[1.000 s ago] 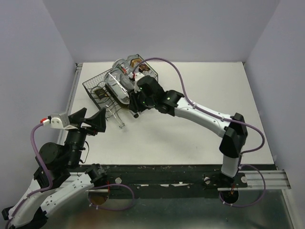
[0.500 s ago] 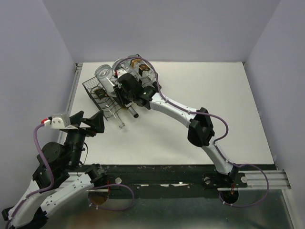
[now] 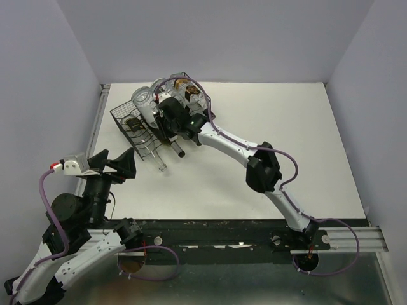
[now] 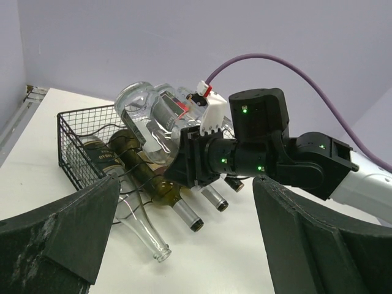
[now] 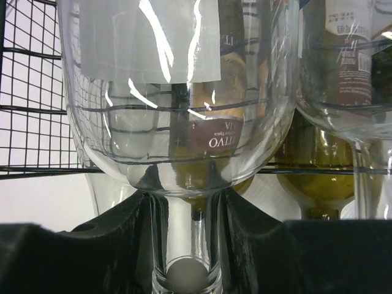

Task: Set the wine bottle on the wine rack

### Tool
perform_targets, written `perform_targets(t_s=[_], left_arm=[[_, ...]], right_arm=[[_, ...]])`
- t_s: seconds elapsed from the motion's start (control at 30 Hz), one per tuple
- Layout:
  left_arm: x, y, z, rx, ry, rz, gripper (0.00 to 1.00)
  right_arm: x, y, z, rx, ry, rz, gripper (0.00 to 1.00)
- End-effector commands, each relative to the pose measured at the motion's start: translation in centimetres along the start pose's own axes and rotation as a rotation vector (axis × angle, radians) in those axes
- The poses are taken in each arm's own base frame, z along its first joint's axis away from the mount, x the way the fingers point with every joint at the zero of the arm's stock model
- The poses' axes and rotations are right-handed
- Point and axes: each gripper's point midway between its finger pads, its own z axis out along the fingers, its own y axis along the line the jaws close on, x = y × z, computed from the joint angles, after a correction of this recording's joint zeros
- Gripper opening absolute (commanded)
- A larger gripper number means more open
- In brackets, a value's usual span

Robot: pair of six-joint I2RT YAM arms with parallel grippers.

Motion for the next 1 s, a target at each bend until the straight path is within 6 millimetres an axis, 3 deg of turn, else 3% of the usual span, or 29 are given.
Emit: perform_targets(t_s=[0.0, 0.17, 0.33, 0.47, 0.63, 0.77, 0.87, 0.97], left_arm=[[0.0, 0.3, 0.2, -0.024, -0.005, 0.009, 0.99], [-0.2, 0.1, 0.1, -0.008, -0.007, 0.001, 0.99], [-0.5, 0.1, 0.0, -0.008, -0.015, -0.002, 0.99], [-0.4, 0.1, -0.1, -0.003, -0.007, 0.004, 0.99], [-0.3, 0.0, -0.1, 0.003, -0.006, 0.001, 0.99], [-0.1, 0.0, -0.1, -0.002, 0.008, -0.001, 0.99], [0.3, -0.3, 0.0, 0.004, 0.038, 0.007, 0.99], [1.3, -1.1, 0.0, 0.037, 0.100, 0.029, 0.99]], right_arm=[[-9.1, 1.1, -1.8, -0.030, -0.285, 0.042, 0.16], [-8.5, 0.3, -2.0, -0.005, -0.258, 0.069, 0.43], [-8.3, 0.1, -2.2, 0.003, -0.250, 0.073, 0.56], [-8.5, 0.1, -3.4, 0.001, -0.251, 0.071, 0.70], [-10.7, 0.6, -6.6, -0.034, -0.290, 0.069, 0.84], [-11.8, 0.2, -9.8, -0.029, -0.307, 0.059, 0.88], [-12.0, -1.0, -13.4, 0.005, -0.308, 0.059, 0.87], [-10.2, -2.8, -16.3, 0.068, -0.279, 0.061, 0.88]])
